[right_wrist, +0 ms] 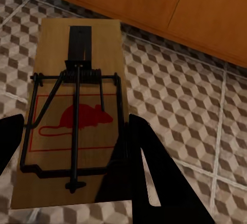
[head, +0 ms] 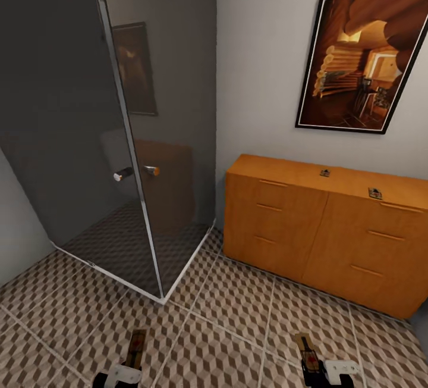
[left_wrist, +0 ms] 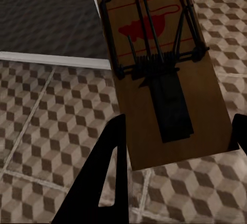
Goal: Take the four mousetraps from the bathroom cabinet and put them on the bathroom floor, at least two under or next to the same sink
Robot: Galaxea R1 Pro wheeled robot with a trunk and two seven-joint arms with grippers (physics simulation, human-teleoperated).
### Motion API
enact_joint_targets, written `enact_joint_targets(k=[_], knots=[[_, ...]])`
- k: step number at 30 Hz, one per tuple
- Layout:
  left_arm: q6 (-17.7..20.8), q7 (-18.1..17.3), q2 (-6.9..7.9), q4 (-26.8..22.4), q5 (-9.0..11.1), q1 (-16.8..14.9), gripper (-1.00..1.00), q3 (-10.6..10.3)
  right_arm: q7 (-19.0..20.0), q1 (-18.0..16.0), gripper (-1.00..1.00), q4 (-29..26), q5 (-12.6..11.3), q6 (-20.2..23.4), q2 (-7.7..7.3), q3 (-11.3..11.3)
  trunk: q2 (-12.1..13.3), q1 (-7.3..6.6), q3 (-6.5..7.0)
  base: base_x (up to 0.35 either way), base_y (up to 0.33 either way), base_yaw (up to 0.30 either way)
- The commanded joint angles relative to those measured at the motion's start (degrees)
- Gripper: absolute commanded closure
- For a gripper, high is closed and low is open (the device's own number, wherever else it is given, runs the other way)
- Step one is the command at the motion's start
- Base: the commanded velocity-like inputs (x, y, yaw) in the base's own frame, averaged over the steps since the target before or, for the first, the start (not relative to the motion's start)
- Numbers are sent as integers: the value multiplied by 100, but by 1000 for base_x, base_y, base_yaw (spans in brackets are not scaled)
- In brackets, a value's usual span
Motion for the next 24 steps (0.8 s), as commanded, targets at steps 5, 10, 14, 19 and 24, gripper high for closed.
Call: enact_joint_targets(k=[5, 10, 14, 19, 24], knots=[[-31, 48, -3, 21, 3, -10, 100, -46, -14, -2, 100, 1, -30, -18, -3, 15, -3, 0, -22, -2, -3, 261], [-31, 48, -3, 21, 3, -10, 100, -47, -14, -2, 100, 1, -29, -18, -3, 15, -3, 0, -38, 0, 0, 261], [-31, 48, -3, 21, 3, -10, 100, -45, -14, -2, 100, 1, -28, -18, -3, 15, -3, 0, -51, 0, 0, 261], [-31, 48, -3, 21, 3, -10, 100, -47, -14, -2, 100, 1, -29, -18, -3, 15, -3, 0, -67, 0, 0, 261], [-31, 48, -3, 21, 3, -10, 100, -47, -14, -2, 100, 1, -28, -18, -3, 15, -3, 0, -83, 0, 0, 261]])
